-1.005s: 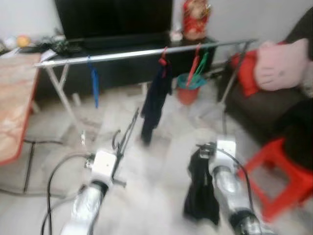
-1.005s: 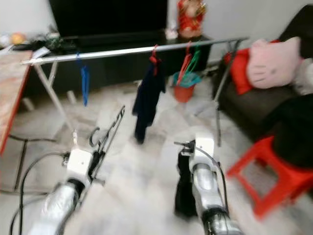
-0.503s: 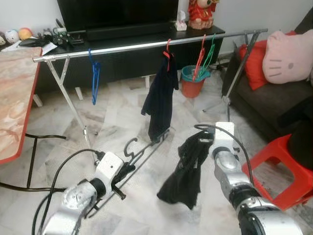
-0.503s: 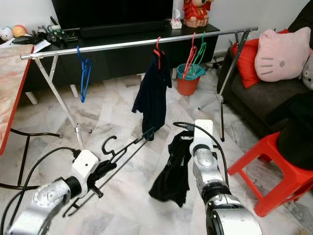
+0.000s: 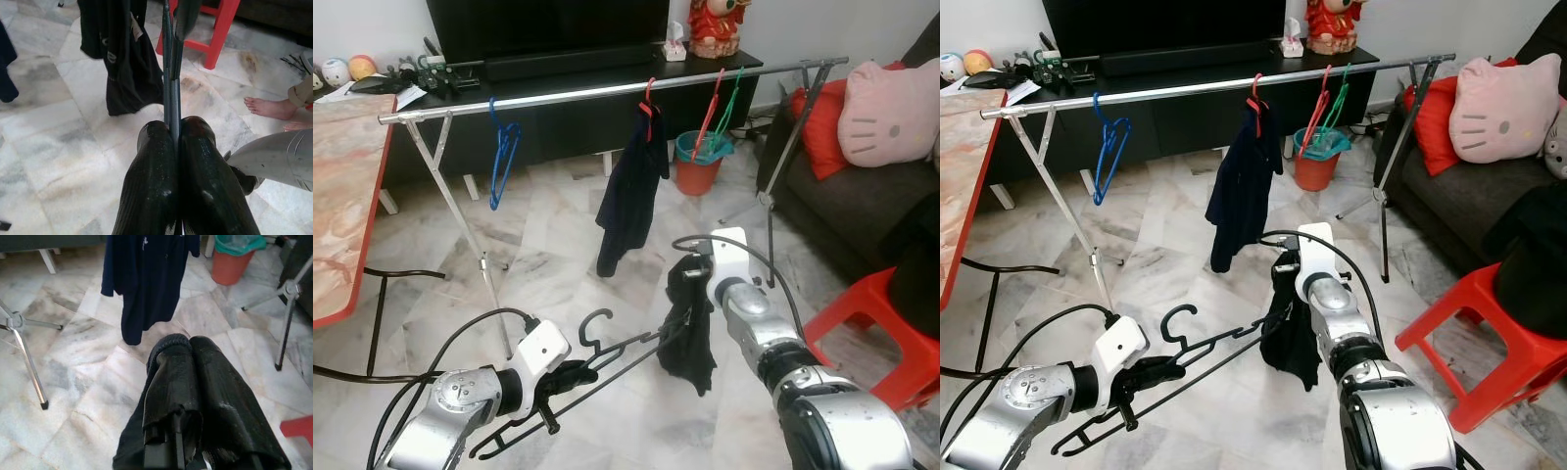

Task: Hang hanger

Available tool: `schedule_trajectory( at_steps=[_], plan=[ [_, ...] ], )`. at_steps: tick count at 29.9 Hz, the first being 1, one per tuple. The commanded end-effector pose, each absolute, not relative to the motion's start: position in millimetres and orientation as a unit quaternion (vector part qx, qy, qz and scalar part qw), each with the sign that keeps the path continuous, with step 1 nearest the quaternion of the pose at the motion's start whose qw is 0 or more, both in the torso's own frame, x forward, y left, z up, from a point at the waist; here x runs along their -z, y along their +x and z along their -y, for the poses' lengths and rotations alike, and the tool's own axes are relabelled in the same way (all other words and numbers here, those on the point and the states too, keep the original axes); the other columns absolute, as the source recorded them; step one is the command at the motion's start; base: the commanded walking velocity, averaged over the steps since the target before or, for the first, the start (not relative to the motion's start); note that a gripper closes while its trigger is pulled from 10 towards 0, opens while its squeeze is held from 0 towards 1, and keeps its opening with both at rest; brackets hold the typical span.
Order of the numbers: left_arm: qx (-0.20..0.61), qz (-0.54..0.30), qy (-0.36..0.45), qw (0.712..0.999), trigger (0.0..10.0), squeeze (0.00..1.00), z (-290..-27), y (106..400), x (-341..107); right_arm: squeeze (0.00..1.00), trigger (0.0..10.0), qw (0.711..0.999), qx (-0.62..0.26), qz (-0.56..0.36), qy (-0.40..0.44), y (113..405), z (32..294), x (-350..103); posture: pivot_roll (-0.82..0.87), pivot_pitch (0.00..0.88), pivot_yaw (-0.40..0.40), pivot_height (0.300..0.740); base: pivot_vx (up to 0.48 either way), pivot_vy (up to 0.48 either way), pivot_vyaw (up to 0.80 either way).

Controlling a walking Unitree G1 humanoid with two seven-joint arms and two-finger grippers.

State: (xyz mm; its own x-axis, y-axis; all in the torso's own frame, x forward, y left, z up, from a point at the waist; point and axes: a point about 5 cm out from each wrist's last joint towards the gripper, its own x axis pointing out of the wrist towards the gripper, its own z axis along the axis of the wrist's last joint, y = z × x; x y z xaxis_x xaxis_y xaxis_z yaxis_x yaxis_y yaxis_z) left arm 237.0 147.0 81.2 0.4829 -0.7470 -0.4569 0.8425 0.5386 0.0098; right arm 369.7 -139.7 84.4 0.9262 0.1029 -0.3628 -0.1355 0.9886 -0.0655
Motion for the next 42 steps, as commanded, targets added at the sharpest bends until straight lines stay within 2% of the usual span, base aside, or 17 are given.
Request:
schedule_trajectory(
  at_steps=[1, 12, 20, 29, 42],
  plan=[
    [0.473, -0.196, 0.116, 0.851, 10.0, 0.0, -143.0, 240.2, -86.9, 0.0, 10.0, 0.982, -0.079, -0.165, -0.049, 378.1, 131.5, -99.8, 0.03, 0.0, -0.023, 0.74, 0.0, 0.0, 0.0],
    [0.433, -0.197, 0.121, 0.871, 10.0, 0.0, -142.6, 250.7, -81.4, 0.0, 10.0, 0.978, -0.141, -0.154, -0.025, 383.1, 110.5, -115.1, 0.02, 0.0, -0.024, 0.74, 0.0, 0.0, 0.0],
    [0.384, -0.191, 0.132, 0.894, 10.0, 0.0, -145.5, 260.5, -78.9, 0.0, 10.0, 0.973, -0.166, -0.156, -0.029, 379.0, 108.3, -113.6, 0.02, 0.0, -0.024, 0.74, 0.0, 0.0, 0.0],
    [0.377, -0.192, 0.135, 0.896, 10.0, 0.0, -150.5, 260.4, -79.5, 0.0, 10.0, 0.973, -0.161, -0.16, -0.032, 377.4, 114.7, -111.4, 0.01, 0.0, -0.023, 0.74, 0.0, 0.0, 0.0],
    [0.364, -0.183, 0.14, 0.902, 10.0, 0.0, -151.0, 262.8, -80.9, 0.0, 10.0, 0.973, -0.176, -0.145, -0.024, 377.6, 109.1, -123.6, 0.02, 0.0, -0.023, 0.74, 0.0, 0.0, 0.0]
  ],
)
